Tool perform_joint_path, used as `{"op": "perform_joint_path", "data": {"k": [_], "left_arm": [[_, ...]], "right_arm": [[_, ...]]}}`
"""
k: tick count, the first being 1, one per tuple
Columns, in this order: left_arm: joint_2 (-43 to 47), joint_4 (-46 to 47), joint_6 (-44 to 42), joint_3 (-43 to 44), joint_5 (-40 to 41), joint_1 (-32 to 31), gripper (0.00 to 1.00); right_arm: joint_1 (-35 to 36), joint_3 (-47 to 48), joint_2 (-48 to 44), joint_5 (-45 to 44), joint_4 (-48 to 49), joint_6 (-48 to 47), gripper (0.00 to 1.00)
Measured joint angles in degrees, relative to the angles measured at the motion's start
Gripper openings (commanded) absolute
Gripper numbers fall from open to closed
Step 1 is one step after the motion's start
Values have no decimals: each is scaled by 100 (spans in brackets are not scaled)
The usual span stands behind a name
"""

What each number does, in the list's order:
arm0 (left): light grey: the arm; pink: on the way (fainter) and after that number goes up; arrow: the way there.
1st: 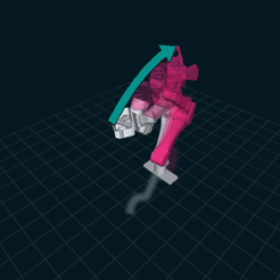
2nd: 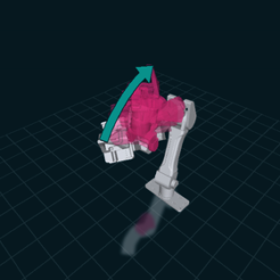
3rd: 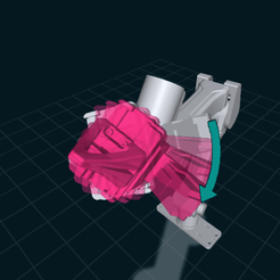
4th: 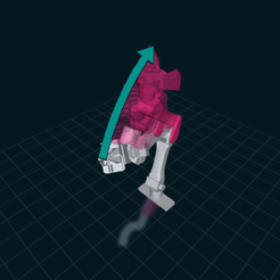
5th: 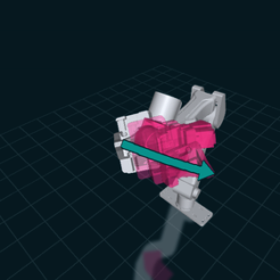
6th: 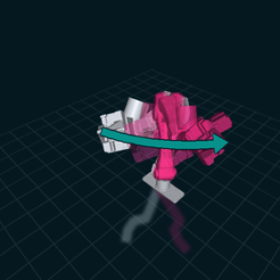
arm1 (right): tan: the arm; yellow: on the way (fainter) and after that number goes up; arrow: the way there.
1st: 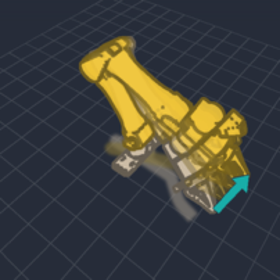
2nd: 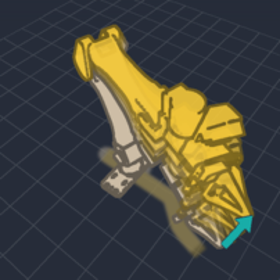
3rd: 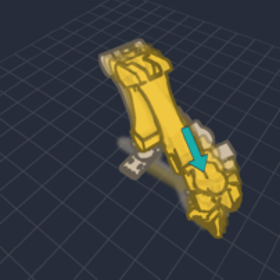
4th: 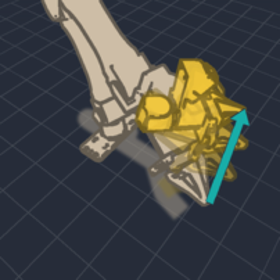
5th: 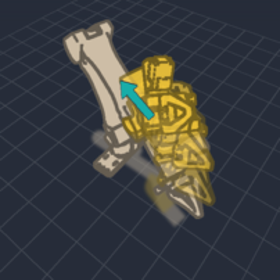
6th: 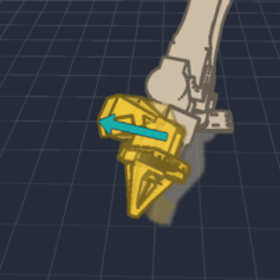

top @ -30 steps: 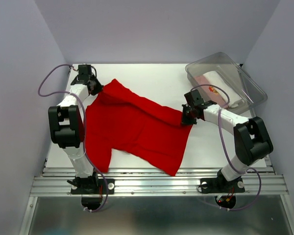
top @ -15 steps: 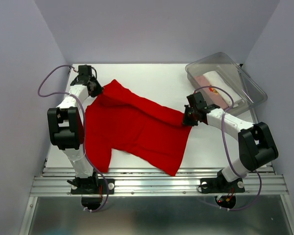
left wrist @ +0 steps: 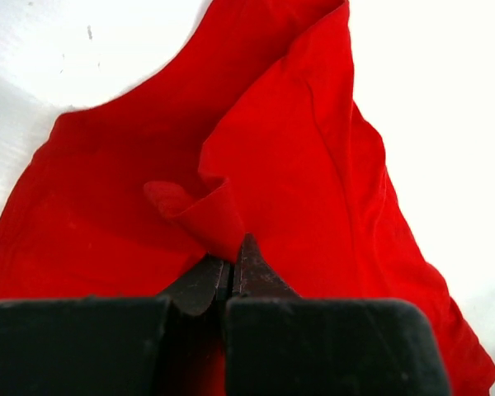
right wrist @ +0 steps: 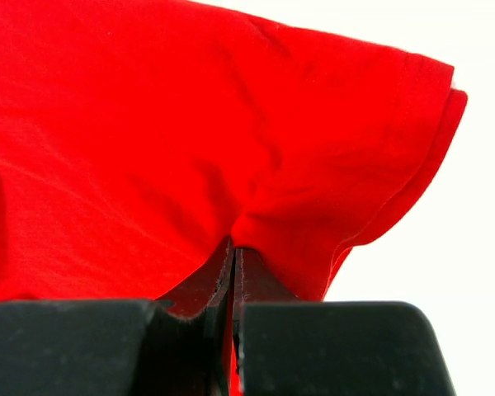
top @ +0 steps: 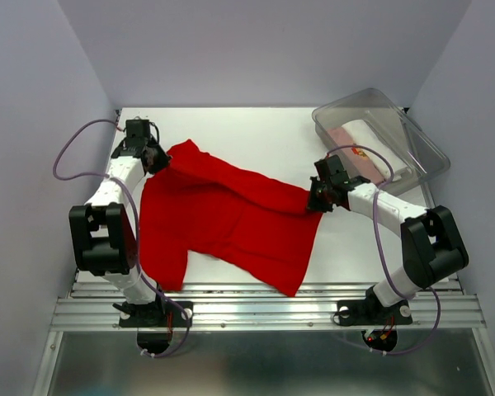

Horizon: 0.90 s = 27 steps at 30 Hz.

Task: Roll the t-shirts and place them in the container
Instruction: Fold the T-shirt at the center of the board.

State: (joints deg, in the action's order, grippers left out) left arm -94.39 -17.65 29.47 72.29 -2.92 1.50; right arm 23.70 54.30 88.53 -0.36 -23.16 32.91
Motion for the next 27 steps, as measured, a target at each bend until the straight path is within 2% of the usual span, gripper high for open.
{"op": "perform_joint_path", "data": {"k": [18,27], "left_arm": [[125,107,129,-710,105,0,0],[68,160,136,-728,214,2,0]], "right_arm": [[7,-275,4,385,136,37,1],[39,-358,4,404,173,35,1]]}}
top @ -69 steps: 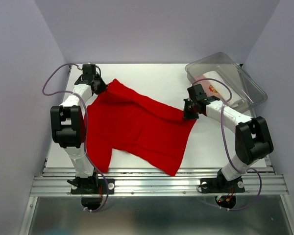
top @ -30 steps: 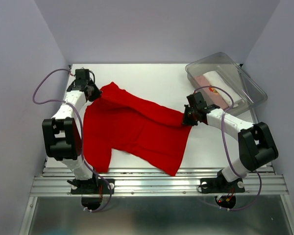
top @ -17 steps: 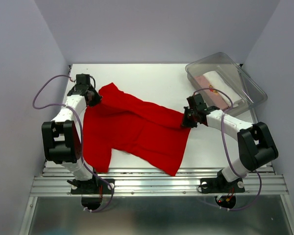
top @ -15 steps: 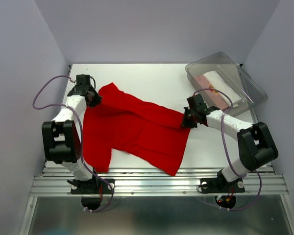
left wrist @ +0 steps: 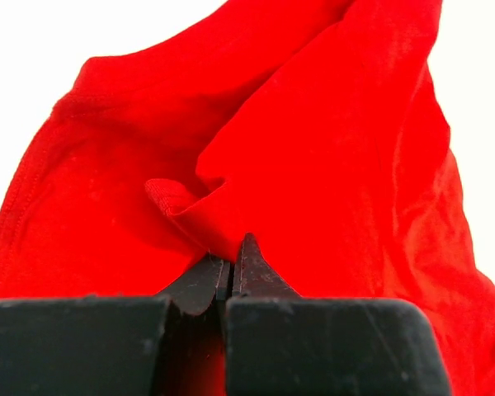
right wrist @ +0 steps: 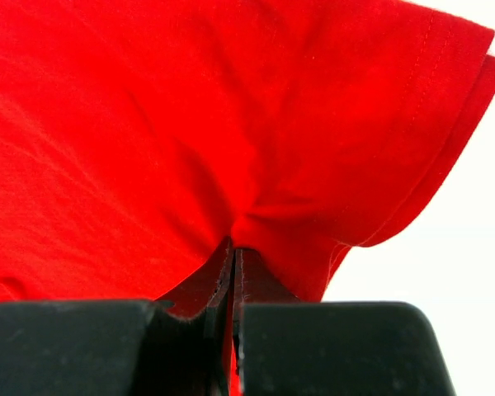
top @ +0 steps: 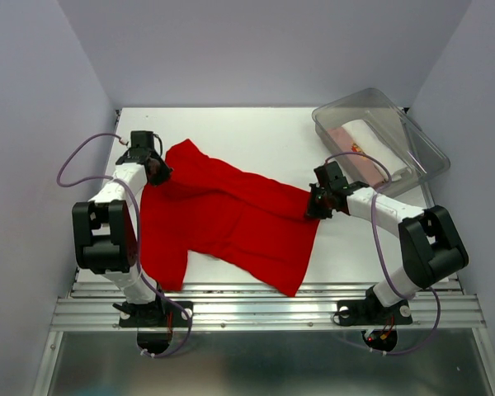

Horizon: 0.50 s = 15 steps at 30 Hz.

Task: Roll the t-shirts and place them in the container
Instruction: Fold the T-shirt at the center of the board.

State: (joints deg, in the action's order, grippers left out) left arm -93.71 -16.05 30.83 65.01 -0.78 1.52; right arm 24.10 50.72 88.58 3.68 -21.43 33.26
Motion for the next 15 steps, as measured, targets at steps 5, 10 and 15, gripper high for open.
{"op": "perform_joint_path", "data": {"k": [5,10,15], "left_arm": [[-98,-31,-35,20,109,35,0],[-101,-133,-94,251,155,153,0],[-94,-140,-127,339,118,313,0]], "right_arm": [[0,-2,-2,-85,-11,-24,1],[0,0,-4,-264,-44,-33,1],[0,2,-7,-352,-44,-20,1]]}}
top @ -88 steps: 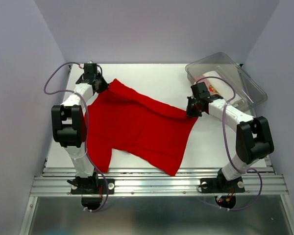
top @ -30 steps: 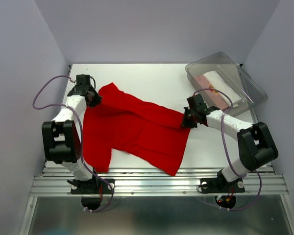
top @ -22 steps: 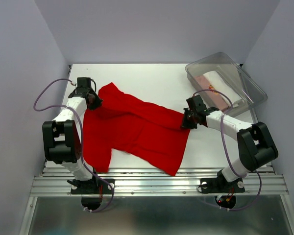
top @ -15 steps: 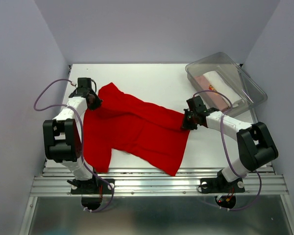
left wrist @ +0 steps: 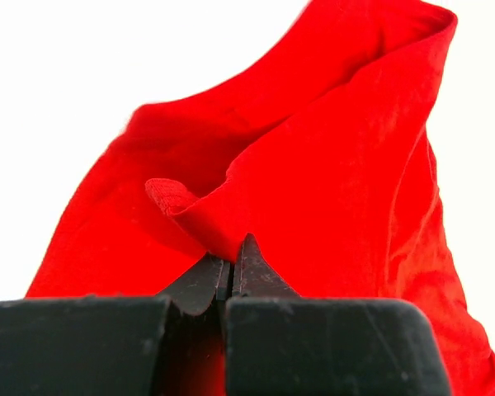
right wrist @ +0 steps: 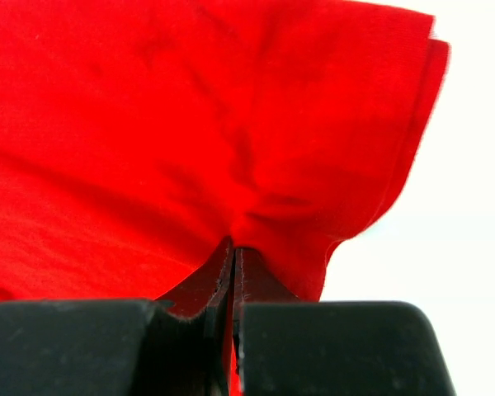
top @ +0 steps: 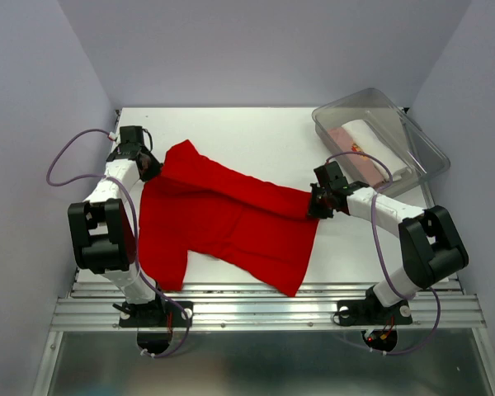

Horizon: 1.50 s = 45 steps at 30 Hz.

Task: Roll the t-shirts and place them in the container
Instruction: Fold the T-shirt at the center of the board.

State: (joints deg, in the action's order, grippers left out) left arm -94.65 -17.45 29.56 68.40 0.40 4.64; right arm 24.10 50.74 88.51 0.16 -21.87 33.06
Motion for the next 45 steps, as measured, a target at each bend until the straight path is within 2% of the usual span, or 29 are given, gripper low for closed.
{"op": "perform_joint_path", "data": {"k": [10,16,17,18,20,21,23,24,26,27,31,37,45], "left_arm": [[114,-98,4,-44,-229,109,0],[420,-31,118,-428,-328,109,0],[420,-28,127,-463,-323,109,0],[417,-31,138,-496,-319,109,0],[407,-59,157,-520,-299,109,0],[398,-42,160,-518,-291,109,6],[363,-39,160,-516,-289,111,23],[348,-39,157,-507,-289,114,44],[275,-46,111,-457,-295,116,55],[245,-42,142,-422,-291,116,65],[227,-66,114,-201,-238,122,68],[184,-44,-63,321,164,7,68],[-986,44,-361,1303,245,-527,78]], "right_arm": [[0,33,0,-31,2,-7,1],[0,24,0,76,7,-26,1],[0,15,0,133,9,-28,5],[0,7,0,192,9,-35,18],[0,-17,0,330,15,-50,29],[0,-37,0,439,26,-81,38],[0,-87,0,533,42,-120,46],[0,-114,0,544,24,-162,52],[0,-166,-39,463,-15,-203,56],[0,-190,-92,369,-55,-214,56],[-197,-214,-520,76,-216,-284,57],[-1027,-216,-800,-15,-205,-258,56],[-1027,-216,-625,354,-151,-31,55]]}}
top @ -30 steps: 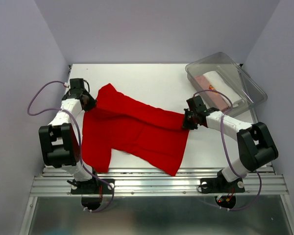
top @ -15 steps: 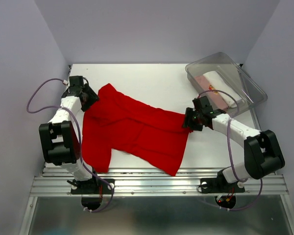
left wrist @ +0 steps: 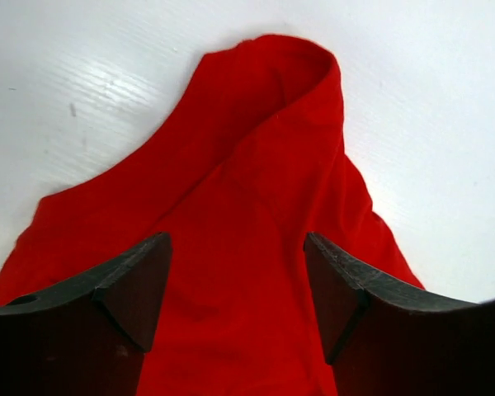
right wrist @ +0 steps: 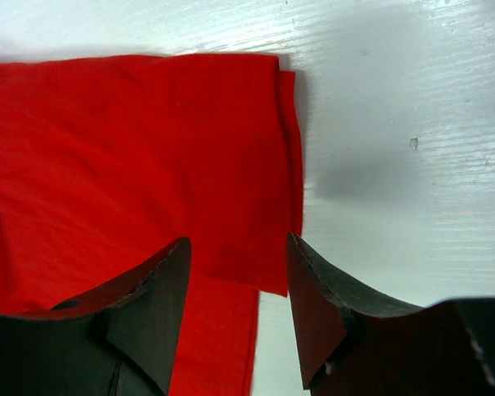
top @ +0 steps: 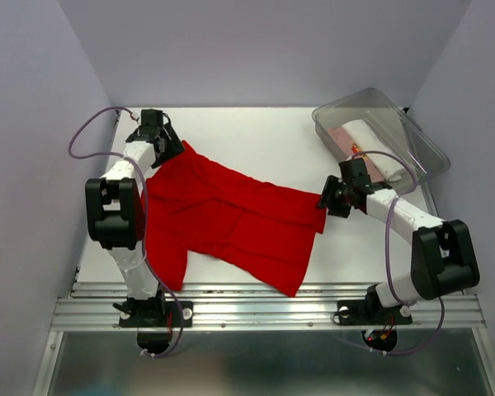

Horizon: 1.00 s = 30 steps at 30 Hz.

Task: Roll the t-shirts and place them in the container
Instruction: Fold the T-shirt at the center of the board.

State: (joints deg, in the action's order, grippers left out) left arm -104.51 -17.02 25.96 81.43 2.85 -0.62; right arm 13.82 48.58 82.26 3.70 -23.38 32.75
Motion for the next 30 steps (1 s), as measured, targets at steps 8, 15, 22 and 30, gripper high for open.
{"op": "perform_joint_path", "data": {"k": [8,15,22,30], "left_arm": [[-1045,-63,-289,516,-361,-127,80],[-1408,-39,-400,787,-715,-127,46],[-1620,-42,-446,800,-876,-127,0],[-1655,-125,-446,1082,-861,-129,0]], "right_arm": [[-37,-55,516,131,219,229,53],[-37,-72,706,127,330,310,36],[-37,-160,704,125,431,341,7],[-37,-162,697,140,439,262,3]]}}
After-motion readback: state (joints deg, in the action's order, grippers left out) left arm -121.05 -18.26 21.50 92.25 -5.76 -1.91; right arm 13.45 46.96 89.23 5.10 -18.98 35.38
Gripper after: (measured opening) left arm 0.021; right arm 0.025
